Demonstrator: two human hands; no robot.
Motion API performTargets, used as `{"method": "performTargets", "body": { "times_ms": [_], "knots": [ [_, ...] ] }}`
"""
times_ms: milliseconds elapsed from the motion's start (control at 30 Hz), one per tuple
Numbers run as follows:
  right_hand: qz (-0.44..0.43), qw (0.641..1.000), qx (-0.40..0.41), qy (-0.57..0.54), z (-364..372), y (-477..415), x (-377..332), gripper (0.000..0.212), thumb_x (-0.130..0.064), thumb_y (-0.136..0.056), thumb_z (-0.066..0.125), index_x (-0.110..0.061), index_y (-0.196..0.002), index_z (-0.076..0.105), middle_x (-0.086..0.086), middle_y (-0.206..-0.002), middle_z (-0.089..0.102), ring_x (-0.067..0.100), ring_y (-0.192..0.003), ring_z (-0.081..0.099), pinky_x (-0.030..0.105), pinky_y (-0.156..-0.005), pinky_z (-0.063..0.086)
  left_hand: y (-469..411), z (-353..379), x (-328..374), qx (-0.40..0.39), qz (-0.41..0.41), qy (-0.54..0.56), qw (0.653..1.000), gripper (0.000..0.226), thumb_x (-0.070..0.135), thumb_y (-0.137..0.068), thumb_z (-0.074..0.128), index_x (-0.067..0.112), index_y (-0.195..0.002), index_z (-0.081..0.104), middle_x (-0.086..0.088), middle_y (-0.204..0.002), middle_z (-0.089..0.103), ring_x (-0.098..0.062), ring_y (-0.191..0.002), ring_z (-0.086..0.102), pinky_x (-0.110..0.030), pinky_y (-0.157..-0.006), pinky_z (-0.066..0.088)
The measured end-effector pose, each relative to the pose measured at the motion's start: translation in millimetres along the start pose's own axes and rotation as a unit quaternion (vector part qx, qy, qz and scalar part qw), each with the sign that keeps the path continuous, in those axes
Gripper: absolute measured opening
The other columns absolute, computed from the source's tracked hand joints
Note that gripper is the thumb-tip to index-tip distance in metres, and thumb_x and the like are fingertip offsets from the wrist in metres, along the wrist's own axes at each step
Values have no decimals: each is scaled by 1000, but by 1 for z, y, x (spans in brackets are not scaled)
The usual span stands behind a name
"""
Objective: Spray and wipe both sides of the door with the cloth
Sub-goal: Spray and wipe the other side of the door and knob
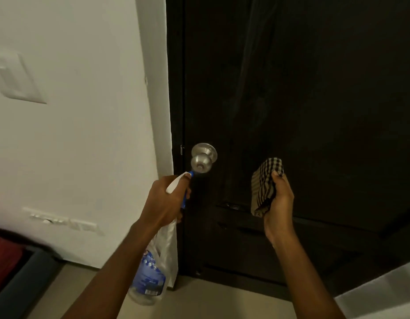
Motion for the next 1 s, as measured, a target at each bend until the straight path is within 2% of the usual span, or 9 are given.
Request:
{"method": "performTargets", "body": {
  "times_ms": [267, 400, 467, 567, 600, 667, 867, 933, 1000],
  "knots": [
    [-86, 991, 99, -9, 43, -24, 42, 38, -34, -104, 46, -29, -141, 55, -3, -136, 62, 13, -125, 59, 44, -111, 45, -39, -4, -53, -75, 18, 32, 996, 32, 27, -100, 53, 16, -72, 63, -3, -62, 64, -8, -50, 60, -13, -48, 48],
    [-229, 959, 97, 132, 76, -34, 45, 36, -32, -99, 55, -26, -134, 61, 1, -138, 54, -4, -121, 54, 19, -103, 43, -51, -16, -51, -99, 55, 41, 993, 28, 43, -89, 52, 21, -75, 62, 4, -61, 62, -7, -52, 61, -18, -51, 52],
    [-328, 888, 47, 318, 89, -41, 52, 42, -29, -97, 58, -16, -137, 60, 5, -139, 49, -3, -126, 47, 16, -103, 41, -52, -21, -42, -86, 90, 54, 991, 29, 49, -87, 53, 24, -79, 63, 5, -61, 62, -11, -53, 63, -22, -49, 55],
    [-430, 644, -11, 633, 94, -63, 77, 55, -50, -87, 53, -20, -132, 62, 10, -136, 52, 25, -127, 43, 46, -94, 50, -59, -27, -31, -64, 140, 73, 985, 30, 45, -93, 52, 21, -87, 68, 7, -65, 65, -15, -54, 64, -24, -46, 54],
    [-427, 610, 1, 668, 93, -70, 83, 55, -55, -86, 52, -20, -127, 64, 10, -132, 55, 28, -123, 43, 48, -89, 51, -62, -30, -27, -64, 152, 72, 984, 28, 43, -91, 51, 21, -90, 68, 10, -64, 64, -14, -55, 64, -23, -46, 54],
    [-403, 631, 47, 661, 99, -72, 87, 53, -57, -86, 50, -21, -123, 63, 10, -126, 56, 28, -118, 44, 46, -85, 51, -65, -35, -17, -65, 180, 74, 979, 21, 37, -91, 50, 25, -91, 66, 17, -63, 63, -11, -55, 64, -21, -46, 53],
    [-18, 935, 317, 159, 123, -61, 82, 42, -44, -103, 45, -15, -133, 51, 8, -126, 55, 25, -110, 54, 33, -79, 37, -70, -43, 18, -58, 224, 98, 968, 20, 29, -99, 52, 26, -83, 64, 27, -67, 65, -1, -56, 62, -7, -48, 45],
    [-4, 930, 288, 227, 120, -58, 75, 40, -46, -103, 42, -20, -132, 49, 5, -128, 57, 24, -111, 56, 44, -97, 40, -74, -43, 21, -56, 216, 103, 969, 25, 24, -99, 47, 25, -81, 64, 27, -64, 64, -4, -52, 60, -9, -47, 45],
    [-140, 797, 210, 548, 113, -53, 75, 38, -47, -100, 46, -25, -130, 52, 2, -128, 56, 23, -121, 52, 61, -114, 21, -75, -43, 20, -56, 206, 107, 971, 27, 23, -100, 46, 25, -79, 63, 26, -60, 62, -5, -49, 59, -10, -46, 46]
  ]
}}
Point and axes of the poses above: each hand's wrist, its own y-axis away from the middle knuckle, its own z-axis out of the palm, x = y × z, the point moved 2 cm from there along -y, towards the middle knuckle
